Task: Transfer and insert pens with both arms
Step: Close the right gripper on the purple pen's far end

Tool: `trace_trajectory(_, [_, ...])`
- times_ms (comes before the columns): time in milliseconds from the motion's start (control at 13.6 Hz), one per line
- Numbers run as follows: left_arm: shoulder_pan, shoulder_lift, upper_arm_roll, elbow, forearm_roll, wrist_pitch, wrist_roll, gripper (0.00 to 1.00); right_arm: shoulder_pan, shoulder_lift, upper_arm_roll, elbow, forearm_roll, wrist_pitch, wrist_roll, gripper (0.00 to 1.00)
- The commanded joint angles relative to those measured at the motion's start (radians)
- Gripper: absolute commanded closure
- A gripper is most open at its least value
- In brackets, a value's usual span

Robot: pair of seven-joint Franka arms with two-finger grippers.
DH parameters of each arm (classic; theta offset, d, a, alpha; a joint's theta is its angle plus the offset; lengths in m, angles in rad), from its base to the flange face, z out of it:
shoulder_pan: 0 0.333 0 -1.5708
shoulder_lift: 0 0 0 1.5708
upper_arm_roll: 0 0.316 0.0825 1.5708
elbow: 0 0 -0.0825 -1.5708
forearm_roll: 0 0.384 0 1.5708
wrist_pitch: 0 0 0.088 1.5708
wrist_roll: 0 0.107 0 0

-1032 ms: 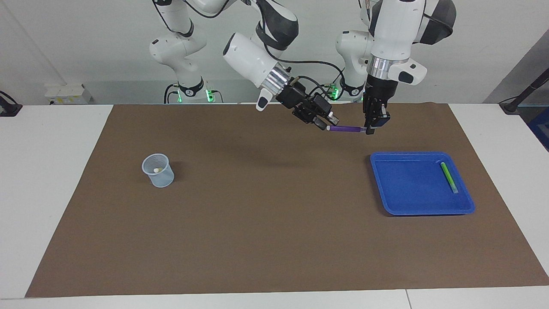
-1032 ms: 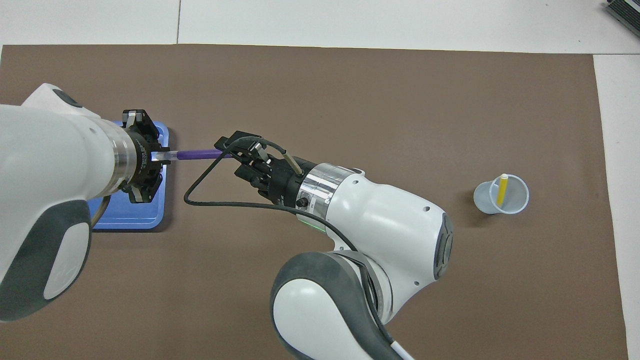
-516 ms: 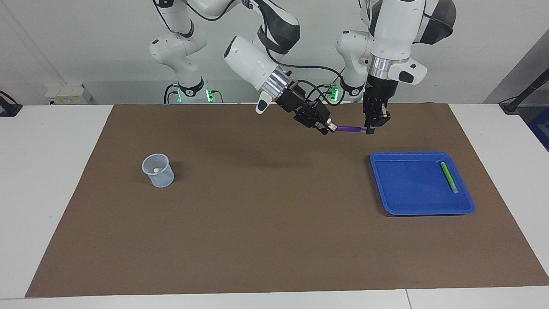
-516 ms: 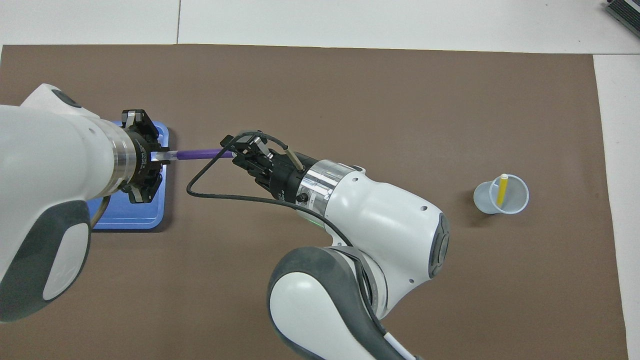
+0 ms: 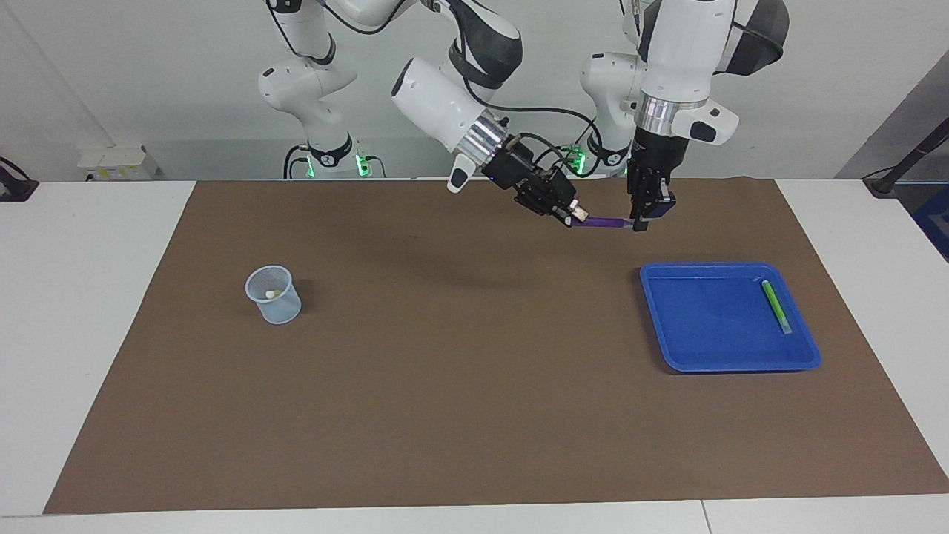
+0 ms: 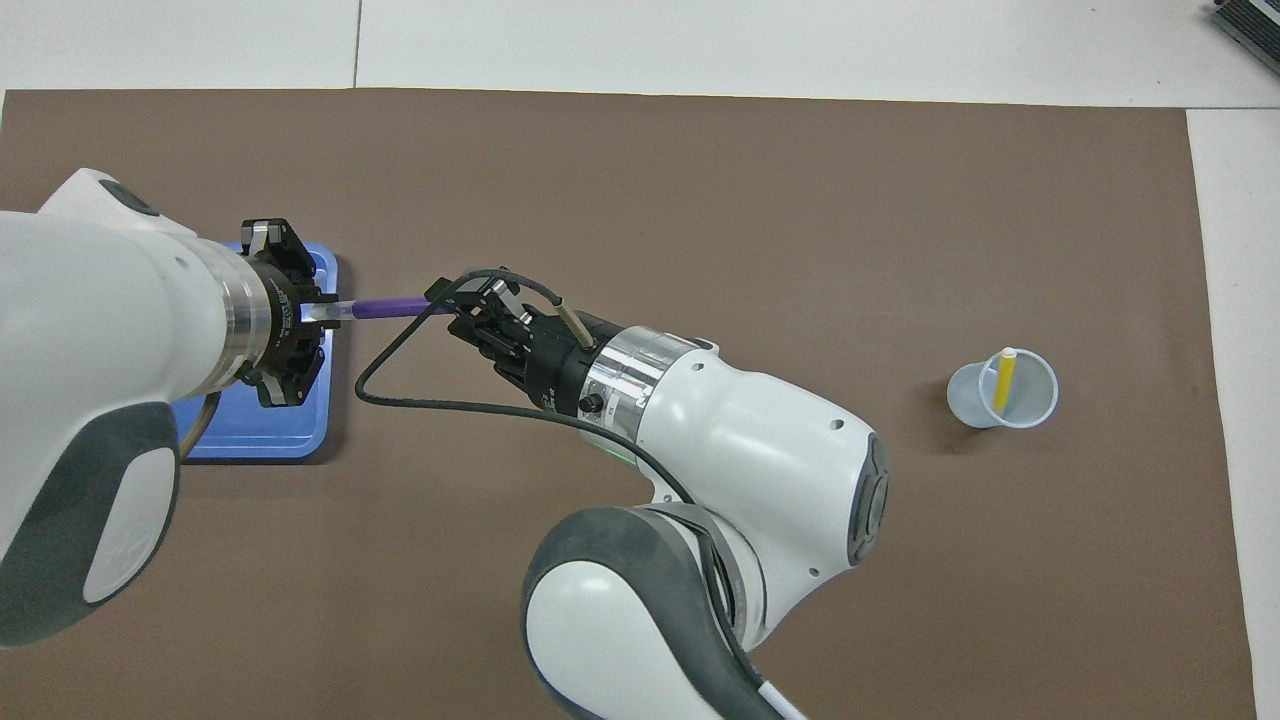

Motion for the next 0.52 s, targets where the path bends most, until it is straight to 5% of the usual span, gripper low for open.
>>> trace_trajectory(0, [-0.014, -0.017, 0.006, -0.004, 0.023, -0.020, -0.028, 1.00, -0.002, 0.016, 0.008, 0.024, 0.023, 0.018, 0.009, 0.69])
trace_trajectory(442, [-0.014, -0.017, 0.006, -0.004, 0.023, -0.020, -0.028, 1.00, -0.002, 0.018, 0.008, 0.024, 0.023, 0.018, 0.006, 0.71])
